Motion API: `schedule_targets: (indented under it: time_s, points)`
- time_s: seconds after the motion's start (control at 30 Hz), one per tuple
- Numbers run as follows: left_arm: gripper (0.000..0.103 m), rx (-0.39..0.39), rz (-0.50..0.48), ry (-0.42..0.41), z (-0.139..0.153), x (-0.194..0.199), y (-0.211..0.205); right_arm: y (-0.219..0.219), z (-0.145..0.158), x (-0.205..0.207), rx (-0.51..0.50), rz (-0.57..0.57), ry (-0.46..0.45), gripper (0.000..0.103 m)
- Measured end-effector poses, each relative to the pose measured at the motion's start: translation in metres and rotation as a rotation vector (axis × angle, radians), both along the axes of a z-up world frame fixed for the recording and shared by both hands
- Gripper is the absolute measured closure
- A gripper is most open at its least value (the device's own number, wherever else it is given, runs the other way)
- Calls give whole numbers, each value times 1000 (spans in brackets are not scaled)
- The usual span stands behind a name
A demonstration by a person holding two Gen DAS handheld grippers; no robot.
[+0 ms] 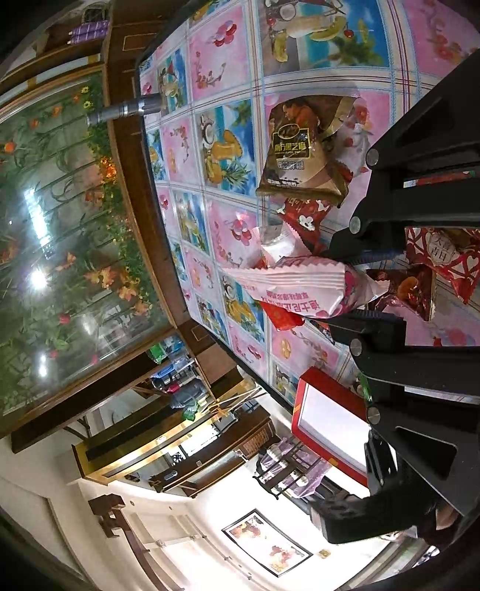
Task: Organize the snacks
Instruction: 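Carry both snacks to the red-rimmed box and open the left gripper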
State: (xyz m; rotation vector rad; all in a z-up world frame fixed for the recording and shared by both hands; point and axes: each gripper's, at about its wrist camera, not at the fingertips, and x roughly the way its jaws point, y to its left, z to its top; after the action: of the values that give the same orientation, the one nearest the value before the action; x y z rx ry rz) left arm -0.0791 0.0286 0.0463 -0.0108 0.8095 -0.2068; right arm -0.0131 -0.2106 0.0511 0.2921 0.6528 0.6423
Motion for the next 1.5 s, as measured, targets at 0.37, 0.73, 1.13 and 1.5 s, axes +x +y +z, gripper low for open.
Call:
schedule_targets:
  time_s: [0.37, 0.73, 1.13, 1.5]
  points:
    - [87, -1, 91, -101, 45, -41, 55, 68, 3, -22, -52, 135, 13, 80]
    - [87, 72, 350, -49, 21, -67, 159, 247, -11, -64, -153, 433, 61, 80]
    - [87, 57, 456, 7, -6, -79, 206, 319, -39, -102, -267, 542, 112, 78]
    - [36, 56, 485, -78, 13, -97, 207, 248, 0, -82, -174, 400, 62, 37]
